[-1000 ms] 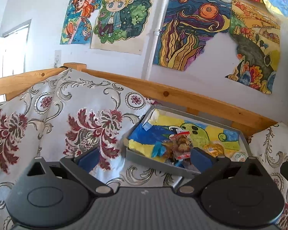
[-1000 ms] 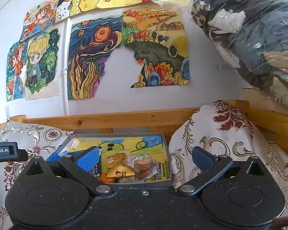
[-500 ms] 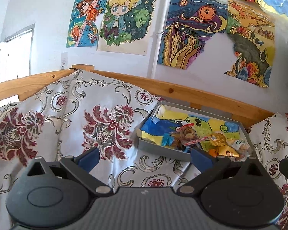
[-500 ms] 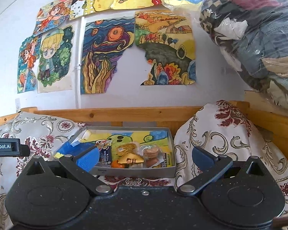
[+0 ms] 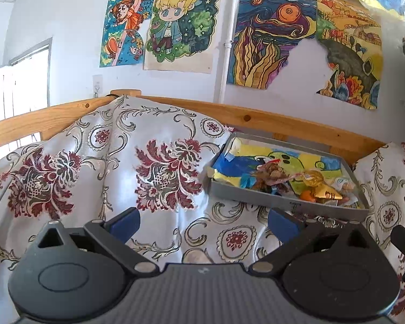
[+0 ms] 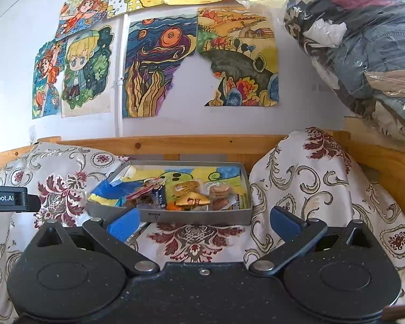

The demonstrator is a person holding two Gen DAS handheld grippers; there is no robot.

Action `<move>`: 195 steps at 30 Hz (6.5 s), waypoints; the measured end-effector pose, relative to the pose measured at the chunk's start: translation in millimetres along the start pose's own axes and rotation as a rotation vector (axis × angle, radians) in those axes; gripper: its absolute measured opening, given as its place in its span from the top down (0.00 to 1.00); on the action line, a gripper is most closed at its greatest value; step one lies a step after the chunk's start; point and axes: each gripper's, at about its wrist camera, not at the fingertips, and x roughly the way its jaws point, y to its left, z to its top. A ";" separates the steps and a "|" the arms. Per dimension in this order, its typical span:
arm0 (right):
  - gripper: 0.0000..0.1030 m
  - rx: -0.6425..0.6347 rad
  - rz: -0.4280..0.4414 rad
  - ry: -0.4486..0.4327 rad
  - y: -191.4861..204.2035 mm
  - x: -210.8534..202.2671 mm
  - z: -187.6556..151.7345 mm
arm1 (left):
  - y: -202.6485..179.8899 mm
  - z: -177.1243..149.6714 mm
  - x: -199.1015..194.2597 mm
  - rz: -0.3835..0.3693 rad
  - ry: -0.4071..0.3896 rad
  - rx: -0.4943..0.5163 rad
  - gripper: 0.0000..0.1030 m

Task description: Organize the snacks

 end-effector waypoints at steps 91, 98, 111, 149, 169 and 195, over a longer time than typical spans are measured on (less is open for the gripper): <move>0.01 0.007 -0.045 0.026 65.6 -37.8 -67.3 | 62.0 -82.8 -18.7 -0.098 -0.069 0.063 0.01; 0.01 0.012 -0.049 0.042 65.6 -35.8 -68.5 | 61.6 -83.4 -19.4 -0.112 -0.072 0.057 0.01; 0.01 -0.012 -0.063 0.075 66.2 -30.7 -72.1 | 68.4 -80.3 -16.7 -0.100 -0.039 0.056 0.01; 0.01 -0.035 -0.048 0.094 69.5 -27.3 -76.5 | 69.7 -80.6 -16.4 -0.098 -0.027 0.055 0.01; 0.01 -0.038 -0.043 0.088 69.6 -28.0 -76.2 | 69.4 -80.4 -17.2 -0.097 -0.022 0.053 0.01; 0.01 -0.036 -0.045 0.093 68.7 -26.5 -77.3 | 54.0 -69.8 -14.7 -0.060 0.131 0.134 0.01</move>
